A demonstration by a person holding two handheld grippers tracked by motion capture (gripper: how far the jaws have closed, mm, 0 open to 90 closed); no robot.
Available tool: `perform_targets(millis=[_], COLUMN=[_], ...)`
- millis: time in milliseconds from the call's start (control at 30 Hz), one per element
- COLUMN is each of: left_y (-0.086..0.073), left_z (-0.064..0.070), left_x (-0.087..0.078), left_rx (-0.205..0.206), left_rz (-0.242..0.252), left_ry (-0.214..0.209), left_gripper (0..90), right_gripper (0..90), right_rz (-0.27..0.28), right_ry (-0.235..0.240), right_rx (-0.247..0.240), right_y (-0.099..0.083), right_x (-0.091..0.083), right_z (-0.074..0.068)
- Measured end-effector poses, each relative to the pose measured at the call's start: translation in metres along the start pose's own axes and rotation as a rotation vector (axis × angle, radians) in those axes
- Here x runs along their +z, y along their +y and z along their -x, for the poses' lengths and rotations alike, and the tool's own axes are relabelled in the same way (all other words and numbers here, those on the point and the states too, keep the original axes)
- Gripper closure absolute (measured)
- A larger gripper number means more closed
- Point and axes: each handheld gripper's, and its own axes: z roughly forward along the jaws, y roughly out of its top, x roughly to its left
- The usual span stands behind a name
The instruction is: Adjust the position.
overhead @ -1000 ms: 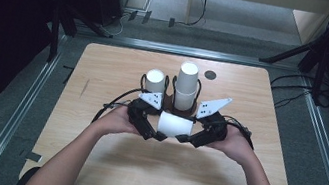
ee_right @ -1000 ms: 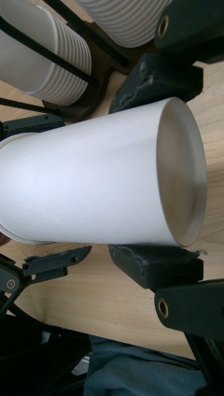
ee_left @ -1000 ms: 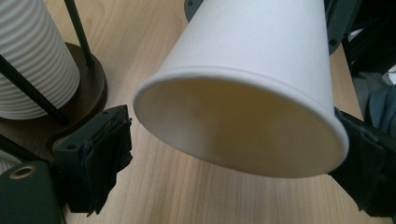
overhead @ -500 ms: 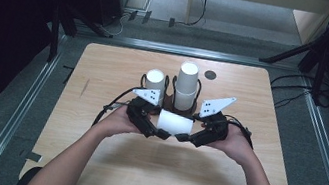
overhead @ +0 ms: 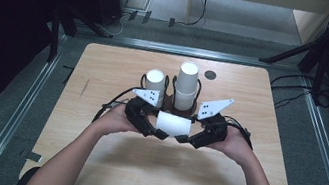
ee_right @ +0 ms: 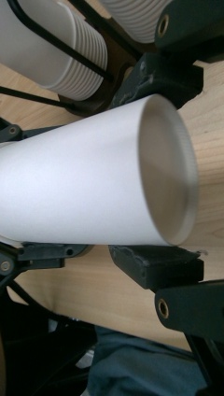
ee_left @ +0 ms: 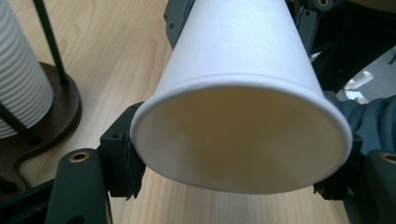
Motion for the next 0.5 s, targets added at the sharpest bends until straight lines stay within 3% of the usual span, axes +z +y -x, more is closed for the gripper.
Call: perform_targets(millis=[233, 500], left_y=[-0.001, 0.01], left_z=[-0.002, 0.002], left_x=[-0.01, -0.022], left_rx=[-0.014, 0.019], left_rz=[-0.028, -0.088], left_ry=[0.046, 0.127], left_gripper=[26.4, 26.3], right_gripper=[28.3, 28.3], right_rz=[-0.033, -0.072], right_ry=[-0.028, -0.041], right_rx=[0.029, 0.021], right_y=[-0.004, -0.005], right_x=[0.001, 0.006], right_z=[0.003, 0.004])
